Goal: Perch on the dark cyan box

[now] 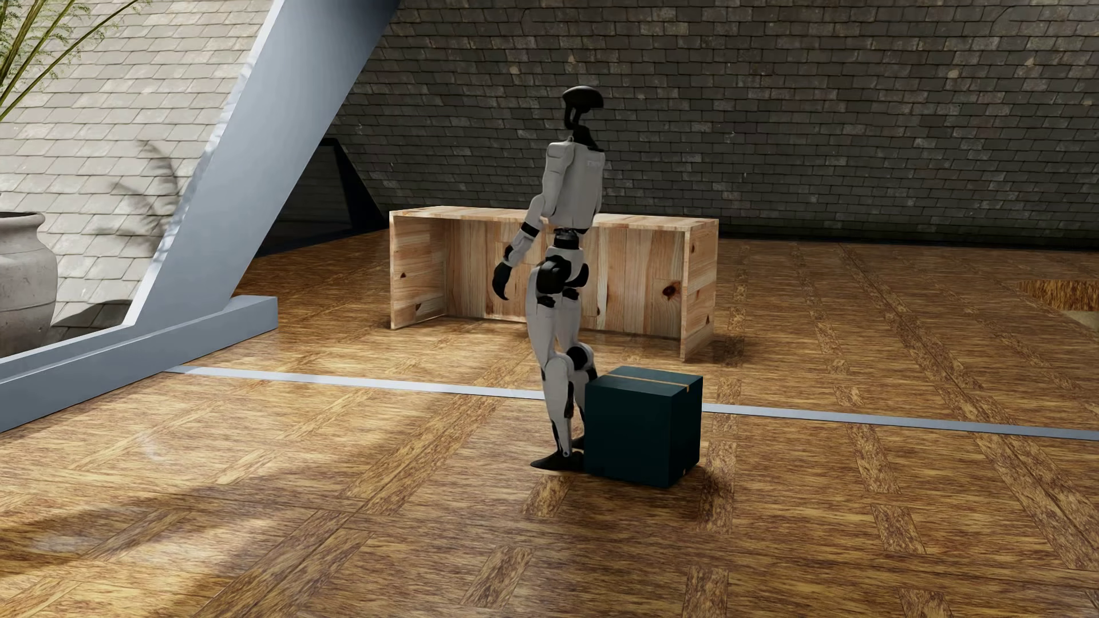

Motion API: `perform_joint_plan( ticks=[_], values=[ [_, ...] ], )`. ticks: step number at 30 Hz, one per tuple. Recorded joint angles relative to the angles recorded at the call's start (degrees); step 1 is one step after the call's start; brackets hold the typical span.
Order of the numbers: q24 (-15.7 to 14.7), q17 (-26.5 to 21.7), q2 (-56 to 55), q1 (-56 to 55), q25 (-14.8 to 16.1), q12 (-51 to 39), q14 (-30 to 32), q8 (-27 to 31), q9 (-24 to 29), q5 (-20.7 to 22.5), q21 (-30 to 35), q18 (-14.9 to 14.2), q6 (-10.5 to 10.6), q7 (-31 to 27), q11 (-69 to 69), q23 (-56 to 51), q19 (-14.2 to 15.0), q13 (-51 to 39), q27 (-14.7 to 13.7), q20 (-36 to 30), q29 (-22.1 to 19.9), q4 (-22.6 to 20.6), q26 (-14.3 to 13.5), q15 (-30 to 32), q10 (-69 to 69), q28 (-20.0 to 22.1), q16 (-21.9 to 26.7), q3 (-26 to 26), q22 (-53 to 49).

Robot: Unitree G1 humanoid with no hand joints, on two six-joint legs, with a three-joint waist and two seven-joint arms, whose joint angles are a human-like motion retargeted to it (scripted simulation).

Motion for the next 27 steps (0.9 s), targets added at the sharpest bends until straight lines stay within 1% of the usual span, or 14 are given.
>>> perform_joint_plan(
  ticks=[5,7,9,12,13,15,17,19,22,23,24,25,26,27],
  values=[
    [-1.58,0.36,0.37,0.77,-0.57,-0.70,-0.19,-1.52,0.20,0.23,0.93,-0.27,0.05,0.60,-0.02,0.87,-0.30,-0.24,-0.20,0.52,0.41,-0.23,0.51,0.15,-0.67,1.88,0.28,0.08,1.91],
    [-1.30,0.43,0.38,0.93,-0.38,-1.01,-0.01,-1.72,0.56,0.29,1.07,-0.08,0.07,0.47,-0.06,2.05,-0.56,-0.99,0.29,-0.05,0.04,-0.39,0.61,0.26,-1.00,1.63,0.19,0.10,1.84],
    [-0.71,0.26,0.27,-0.35,0.97,-2.09,-0.09,-1.73,1.60,0.39,1.28,0.38,0.08,0.28,-0.18,2.61,-1.03,-2.15,1.24,-1.29,-0.51,-0.60,0.71,0.74,0.52,0.99,0.19,0.14,1.24],
    [0.02,0.11,-3.28,-3.92,1.31,-4.94,-0.21,-1.22,3.60,0.22,3.38,0.94,0.09,-0.38,4.13,2.36,-1.96,-4.94,2.06,-4.66,-0.76,-0.82,0.88,-0.02,3.90,0.34,-0.01,0.21,-0.44],
    [0.70,0.14,-4.08,-4.22,0.91,-7.34,0.19,-1.25,6.05,0.20,4.98,1.07,0.03,-0.70,6.11,1.62,-1.67,-6.77,1.90,-5.85,-0.45,-0.66,0.89,-0.34,4.49,0.37,-0.08,0.31,-0.66],
    [1.03,-0.03,-11.15,-12.24,0.25,-11.59,-1.63,0.81,8.74,-0.57,8.67,1.05,-0.14,-1.90,13.27,-0.20,-1.68,-11.14,2.14,-9.08,0.00,-0.34,1.59,-1.34,13.21,0.82,-0.21,0.88,-2.27],
    [0.88,-1.31,-19.13,-21.48,-1.07,-16.63,-3.44,2.60,13.40,-2.13,13.60,-0.31,-0.01,-3.04,21.18,-4.47,0.24,-16.97,1.18,-11.71,2.09,0.71,1.48,-2.30,23.19,0.75,0.22,1.27,-5.82],
    [0.79,-3.40,-28.66,-31.77,-2.69,-21.66,-6.36,4.06,18.51,-3.65,20.39,-1.28,0.06,-3.23,30.48,-11.07,1.71,-23.28,0.24,-15.31,2.45,2.10,1.04,-4.30,34.12,1.94,1.55,1.38,-10.84],
    [1.26,-6.37,-41.20,-44.84,-5.35,-29.09,-9.82,6.71,26.96,-4.25,31.59,-2.21,0.01,-4.10,43.84,-19.50,2.26,-34.02,-1.79,-21.39,3.76,3.68,-0.51,-7.03,48.90,2.69,4.34,1.14,-17.42],
    [2.20,-7.24,-45.88,-49.63,-6.25,-31.40,-10.84,7.81,29.33,-4.29,34.97,-2.47,-0.06,-4.66,48.35,-21.77,2.59,-37.75,-2.27,-23.42,4.19,4.12,-1.24,-7.82,53.75,2.09,6.11,1.08,-20.86],
    [3.56,-8.62,-50.48,-54.27,-7.43,-34.05,-11.85,8.87,31.96,-4.65,38.16,-2.88,-0.20,-5.25,52.98,-24.72,3.29,-41.71,-3.47,-25.39,5.29,4.48,-2.57,-8.80,58.54,-0.10,8.60,1.08,-25.66],
    [3.06,-10.57,-55.01,-58.89,-8.53,-36.37,-12.89,9.85,34.26,-5.07,41.78,-3.61,-0.23,-5.97,57.58,-28.62,4.17,-45.63,-5.20,-27.30,6.07,4.97,-3.54,-9.78,63.43,-1.12,11.85,1.12,-31.36],
    [1.16,-12.87,-59.32,-63.25,-8.18,-38.42,-13.94,10.88,36.50,-5.15,45.42,-4.41,-0.43,-6.74,62.16,-33.10,4.69,-49.55,-5.69,-28.67,5.30,5.62,-4.14,-10.77,68.15,0.79,15.92,1.20,-37.89],
    [-1.06,-15.87,-63.54,-67.76,-6.65,-40.67,-14.70,11.84,38.47,-5.20,48.47,-4.93,-0.59,-7.28,66.65,-38.18,5.24,-52.93,-5.69,-29.68,0.99,6.23,-5.05,-11.69,73.01,3.18,20.17,1.40,-44.14]
  ],
)
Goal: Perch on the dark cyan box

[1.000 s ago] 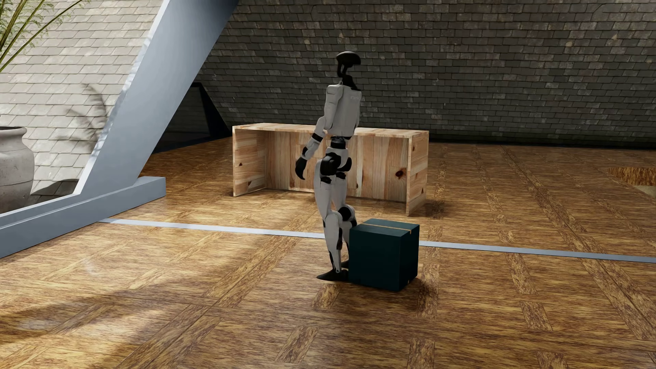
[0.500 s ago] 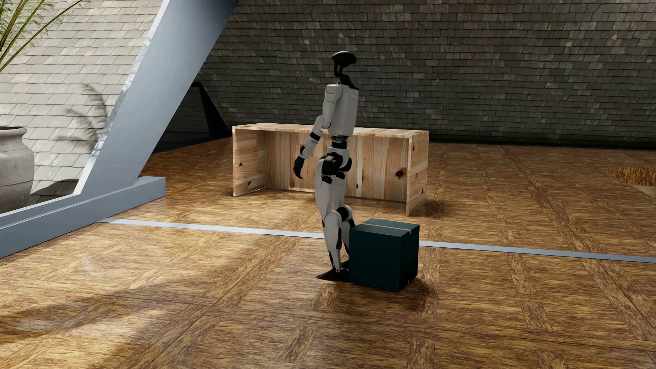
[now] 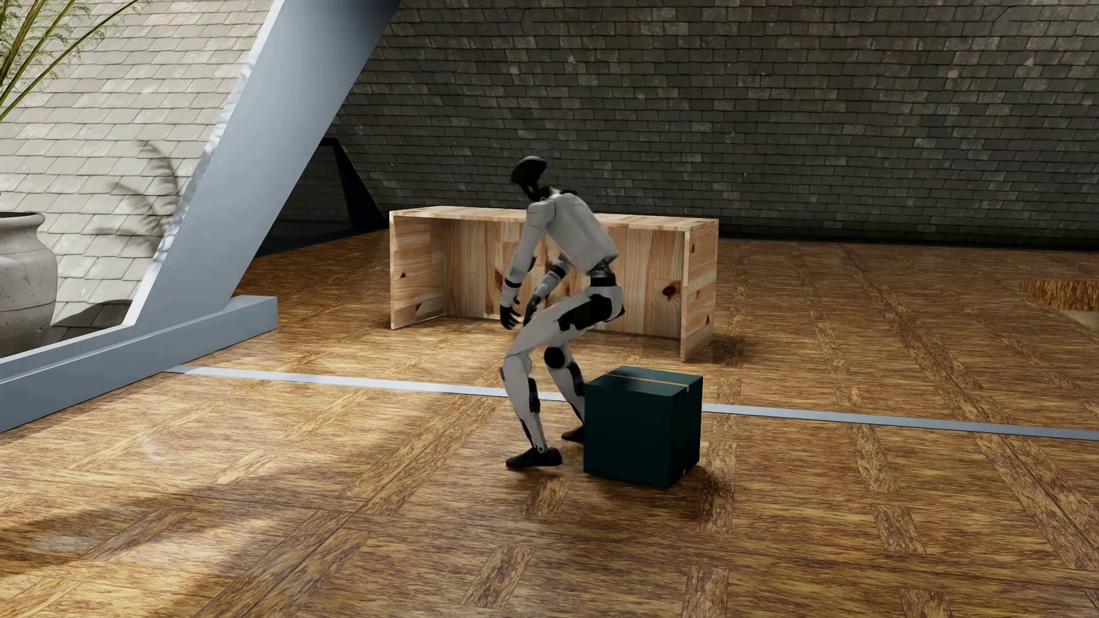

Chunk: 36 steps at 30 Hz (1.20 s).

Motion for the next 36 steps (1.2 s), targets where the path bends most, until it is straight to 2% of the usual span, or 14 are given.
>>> perform_joint_plan(
  ticks=[1,2,4,6,7,10,13,17,22,26,29,32,34,36],
  values=[
    [-1.72,-3.40,-3.95,-4.18,1.92,-2.77,-0.77,0.93,2.06,-0.08,2.22,-0.56,-0.06,-0.67,4.24,-5.54,0.65,-3.31,0.34,-1.07,-3.74,0.63,-0.56,-0.83,4.48,0.82,4.04,0.14,-5.64],
    [-3.95,-6.77,-7.74,-8.28,4.41,-5.75,-1.41,1.97,4.07,-0.37,4.13,-1.14,0.11,-1.45,8.40,-10.24,1.46,-6.47,0.85,-2.83,-8.93,0.89,-1.01,-1.75,8.68,3.55,7.51,0.17,-10.21],
    [-8.41,-13.50,-15.36,-15.81,8.11,-10.54,-2.46,3.91,7.25,-0.97,5.63,-2.76,-0.14,-2.78,16.35,-19.11,2.53,-9.69,0.19,-5.80,-19.33,1.09,-3.12,-3.07,16.14,10.99,13.28,0.08,-18.29],
    [-11.85,-18.81,-21.61,-22.37,9.41,-10.76,-3.36,5.79,9.54,-0.96,2.06,-4.11,-0.33,-4.25,23.63,-26.23,3.63,-7.21,-0.86,-5.03,-27.38,1.71,-5.49,-4.44,23.46,16.43,19.57,-0.14,-27.52],
    [-12.67,-20.61,-23.91,-25.02,9.27,-9.92,-3.77,6.37,10.67,-0.96,-1.26,-4.52,-0.38,-4.88,26.93,-28.25,3.85,-4.89,-1.50,-3.80,-30.57,1.86,-6.71,-5.17,26.90,18.91,21.89,-0.18,-31.31],
    [-13.35,-23.57,-28.65,-30.02,9.11,-3.81,-4.32,7.86,12.60,-1.11,-9.68,-5.51,-0.41,-6.29,34.61,-33.05,4.69,1.53,-2.32,2.81,-34.34,2.74,-8.94,-6.13,34.75,23.53,25.80,-0.40,-38.02],
    [-11.94,-22.97,-28.97,-30.41,8.22,0.86,-3.16,8.66,12.12,-1.30,-15.62,-5.22,-0.45,-6.75,38.53,-33.11,4.97,7.71,-1.67,6.89,-33.73,2.89,-8.33,-5.53,38.72,22.63,24.29,-0.09,-37.75],
    [-9.19,-16.19,-23.88,-25.88,6.54,7.32,-0.38,8.20,9.75,-1.95,-24.03,-4.33,-0.92,-6.86,39.74,-25.96,4.89,15.87,-0.44,11.57,-27.46,3.10,-5.77,-3.17,40.08,17.20,17.99,-0.02,-30.96],
    [-3.14,-3.53,-15.20,-17.28,4.44,18.36,0.70,7.15,4.78,-2.99,-33.54,-3.44,-1.03,-6.28,39.66,-12.79,4.50,25.55,0.55,21.95,-20.35,3.61,-3.61,-1.99,40.02,11.87,2.21,0.36,-17.95],
    [-0.98,4.05,-10.18,-12.89,4.25,23.17,1.40,6.58,0.84,-2.85,-38.34,-2.24,-0.40,-6.04,38.52,-3.79,3.91,29.92,1.04,28.20,-18.40,2.86,-2.33,-1.05,39.22,13.17,-10.75,0.85,-7.94],
    [-1.37,6.16,-7.01,-10.56,5.66,22.85,1.99,6.19,-1.42,-2.58,-39.02,-0.69,0.12,-5.79,37.91,1.42,3.32,31.12,1.85,26.96,-19.48,1.43,-1.76,-0.61,38.97,14.68,-13.11,1.11,-2.15],
    [-3.90,7.43,-4.51,-8.72,8.93,24.15,2.21,5.81,-3.68,-2.32,-41.50,0.47,0.62,-5.54,37.47,6.23,2.90,33.85,4.01,26.79,-21.99,0.69,-0.83,-0.30,38.97,17.15,-13.20,1.20,3.04],
    [-6.96,8.69,-3.56,-7.99,13.00,26.60,2.45,5.71,-5.05,-1.93,-44.70,0.87,0.80,-5.54,37.27,11.02,2.61,36.81,6.25,28.97,-22.35,0.52,0.59,0.06,38.93,19.38,-13.99,1.12,8.58],
    [-10.02,9.75,-2.96,-7.33,17.67,28.68,2.79,5.49,-5.79,-1.65,-47.86,1.19,0.79,-5.27,37.13,18.66,1.93,39.27,9.78,31.27,-19.77,0.25,3.74,0.48,38.68,17.57,-14.33,0.94,17.05]
  ],
)
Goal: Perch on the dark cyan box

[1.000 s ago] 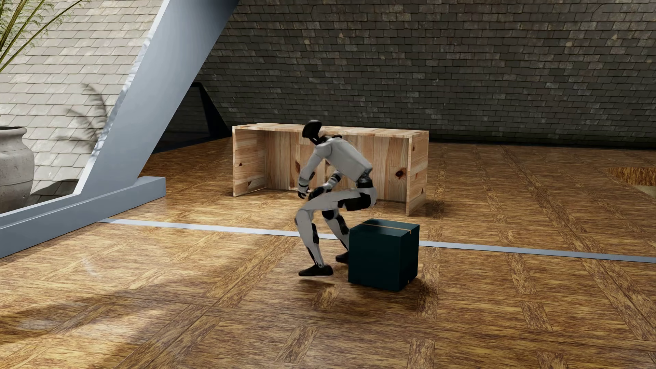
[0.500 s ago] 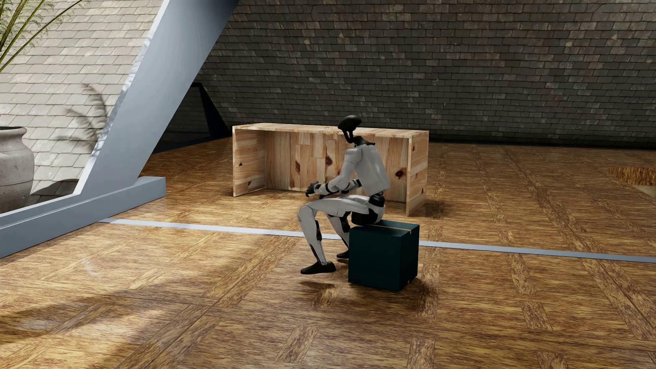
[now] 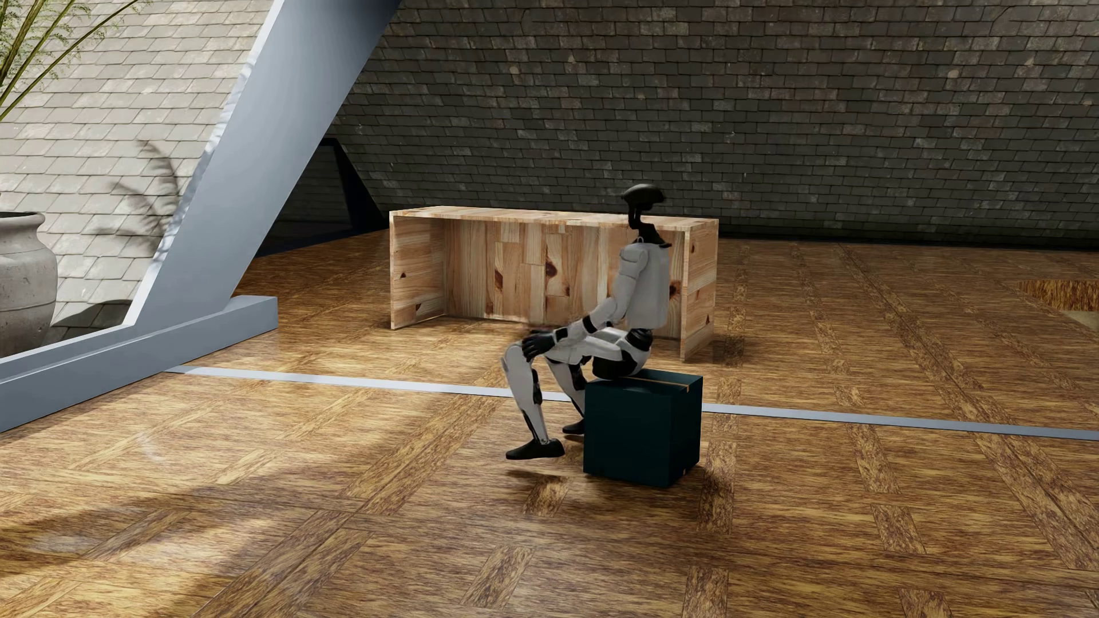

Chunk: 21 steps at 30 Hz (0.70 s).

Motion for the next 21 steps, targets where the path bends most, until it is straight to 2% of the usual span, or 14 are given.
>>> perform_joint_plan(
  ticks=[1,3,4,5,6,7,9,11,13,15,17,18,21],
  values=[
    [-0.03,-0.05,0.38,0.38,0.89,0.80,0.12,0.00,-0.11,0.25,-0.77,0.27,0.08,0.15,-0.15,4.27,-0.08,1.19,1.32,0.66,2.85,0.02,1.81,0.17,-0.12,-2.87,0.13,0.03,5.13],
    [3.23,-0.55,1.07,1.03,0.47,2.07,0.36,-0.28,-0.59,0.03,-1.21,0.75,0.37,0.57,-0.25,13.04,-0.35,3.97,3.68,-0.05,10.42,-0.35,4.58,0.26,-0.31,-9.77,0.08,0.13,15.63],
    [6.08,-0.64,1.33,1.34,-1.84,2.87,0.41,-0.35,-0.66,-0.08,-1.20,0.84,0.44,0.71,-0.22,16.79,-0.33,5.16,3.59,-0.26,14.34,-0.43,4.80,0.28,-0.40,-12.86,-0.37,0.22,20.14],
    [9.28,-0.44,1.56,1.62,-5.60,4.07,0.44,-0.45,-0.87,-0.27,-1.17,0.84,0.47,0.82,-0.29,19.61,-0.36,6.59,2.64,-0.46,17.34,-0.53,4.46,0.25,-0.51,-15.08,-1.12,0.29,23.91],
    [11.82,0.13,1.70,1.81,-9.37,5.48,0.41,-0.55,-1.22,-0.48,-1.39,0.91,0.51,0.95,-0.28,21.88,-0.37,8.17,1.70,-0.48,19.99,-0.66,4.22,0.19,-0.56,-16.54,-2.04,0.32,27.19],
    [13.52,0.89,1.84,2.05,-11.26,7.08,0.45,-0.60,-1.31,-0.64,-1.72,0.85,0.50,1.01,-0.29,23.59,-0.38,9.50,1.81,-0.17,21.41,-0.64,4.56,0.17,-0.64,-17.82,-2.90,0.35,29.22],
    [14.30,2.32,1.93,2.49,-10.90,10.96,0.44,-0.66,-1.63,-0.84,-3.69,0.72,0.48,1.14,-0.18,24.86,-0.45,12.62,2.14,1.37,21.27,-0.73,4.62,0.11,-0.75,-18.71,-4.33,0.39,30.56],
    [14.17,3.37,1.83,2.74,-8.68,14.15,0.49,-0.54,-1.89,-0.99,-6.30,0.58,0.47,1.14,-0.08,22.94,-0.42,15.65,1.98,2.67,19.75,-0.91,4.17,0.13,-0.87,-19.36,-5.25,0.45,29.14],
    [14.61,3.70,1.89,3.07,-7.42,15.74,0.64,-0.45,-2.01,-1.05,-7.30,0.61,0.52,1.17,-0.02,19.56,-0.48,17.47,1.66,2.87,20.13,-1.17,3.83,0.21,-1.00,-20.87,-5.84,0.51,26.86],
    [15.06,3.21,2.08,3.57,-8.11,15.86,0.81,-0.27,-2.02,-1.20,-6.86,0.49,0.50,1.13,0.04,16.35,-0.51,17.82,0.50,2.27,21.28,-1.53,3.20,0.25,-1.16,-21.98,-6.09,0.51,24.65],
    [14.89,2.63,2.24,3.93,-9.20,14.76,0.89,-0.20,-2.08,-1.05,-5.31,0.61,0.64,1.12,0.02,14.77,-0.65,16.68,-0.15,1.14,21.75,-1.77,3.10,0.36,-1.29,-21.33,-6.38,0.45,23.92],
    [14.78,2.60,2.31,4.03,-10.26,13.92,0.95,-0.24,-2.04,-0.87,-4.41,0.84,0.76,1.20,-0.04,14.98,-0.75,15.56,-0.40,0.68,20.79,-1.84,2.94,0.43,-1.35,-20.57,-6.41,0.41,23.96],
    [14.01,2.53,2.59,4.51,-9.55,11.93,0.98,-0.17,-1.67,-0.76,-3.31,1.04,0.90,1.26,0.03,16.26,-0.87,12.97,0.18,-0.68,19.11,-2.07,3.21,0.46,-1.41,-19.57,-6.03,0.24,23.46]
  ],
)
